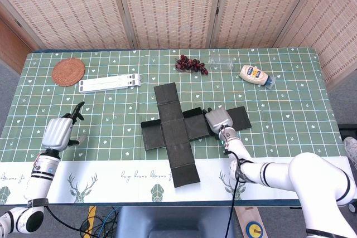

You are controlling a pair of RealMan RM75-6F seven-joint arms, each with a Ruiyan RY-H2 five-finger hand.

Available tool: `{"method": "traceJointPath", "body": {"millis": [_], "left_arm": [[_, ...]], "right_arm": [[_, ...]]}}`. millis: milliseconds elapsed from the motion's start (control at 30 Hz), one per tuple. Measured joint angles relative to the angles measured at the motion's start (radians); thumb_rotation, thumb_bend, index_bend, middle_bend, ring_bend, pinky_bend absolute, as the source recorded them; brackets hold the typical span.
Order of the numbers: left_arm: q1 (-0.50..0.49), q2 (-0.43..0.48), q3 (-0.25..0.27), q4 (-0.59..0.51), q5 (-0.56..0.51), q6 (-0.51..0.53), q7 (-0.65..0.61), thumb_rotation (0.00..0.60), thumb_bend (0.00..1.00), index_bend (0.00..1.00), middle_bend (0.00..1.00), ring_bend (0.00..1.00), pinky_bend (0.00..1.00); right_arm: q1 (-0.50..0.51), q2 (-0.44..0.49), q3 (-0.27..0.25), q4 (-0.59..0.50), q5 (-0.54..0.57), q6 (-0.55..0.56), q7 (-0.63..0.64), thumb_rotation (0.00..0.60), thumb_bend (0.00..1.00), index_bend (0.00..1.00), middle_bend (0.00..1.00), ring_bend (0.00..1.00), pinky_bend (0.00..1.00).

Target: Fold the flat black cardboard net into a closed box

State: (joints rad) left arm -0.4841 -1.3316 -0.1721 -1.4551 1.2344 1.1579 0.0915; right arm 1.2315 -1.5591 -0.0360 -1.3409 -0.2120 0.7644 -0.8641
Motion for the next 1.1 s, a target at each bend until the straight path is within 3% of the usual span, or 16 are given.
{"method": "traceJointPath", "body": {"millis": [367,500,633,700,767,867,1100], "left_arm": [[0.005,-0.013,-0.003,0.023,0.013,0.012,-0.027,0.6,0.22,0.01,0.38,0.38,0.62],[0.004,-0.028,0.0,0.058,0.028,0.014,-0.045,0.6,0.22,0.11,0.38,0.41,0.63],[-0.004,-0.052,0.009,0.119,0.069,0.017,-0.069,0.6,0.22,0.27,0.46,0.56,0.7],[-0.011,-0.066,0.016,0.156,0.097,0.02,-0.078,0.6,0.22,0.37,0.54,0.73,0.82],[-0.023,-0.085,0.029,0.207,0.135,0.019,-0.087,0.6,0.22,0.4,0.58,0.82,0.9],[-0.044,-0.121,0.052,0.292,0.2,0.021,-0.104,0.6,0.22,0.4,0.59,0.85,0.93],[-0.104,-0.241,0.107,0.48,0.34,0.042,-0.165,0.6,0.18,0.19,0.38,0.83,0.94]], "right_arm": [[-0.013,0.023,0.028,-0.044,-0.048,0.021,0.051,0.6,0.41,0.24,0.27,0.76,0.98],[-0.037,0.041,0.047,-0.076,-0.094,0.023,0.109,0.6,0.43,0.24,0.28,0.76,0.98],[-0.069,0.054,0.065,-0.101,-0.172,0.018,0.183,0.6,0.44,0.25,0.29,0.76,0.98],[-0.084,0.056,0.073,-0.109,-0.21,0.017,0.214,0.6,0.44,0.25,0.29,0.77,0.98],[-0.1,0.057,0.082,-0.116,-0.253,0.015,0.247,0.6,0.44,0.25,0.29,0.77,0.98],[-0.12,0.056,0.092,-0.124,-0.3,0.013,0.284,0.6,0.45,0.25,0.29,0.77,0.98],[-0.138,0.049,0.091,-0.128,-0.326,0.021,0.303,0.6,0.45,0.25,0.29,0.77,0.98]]}}
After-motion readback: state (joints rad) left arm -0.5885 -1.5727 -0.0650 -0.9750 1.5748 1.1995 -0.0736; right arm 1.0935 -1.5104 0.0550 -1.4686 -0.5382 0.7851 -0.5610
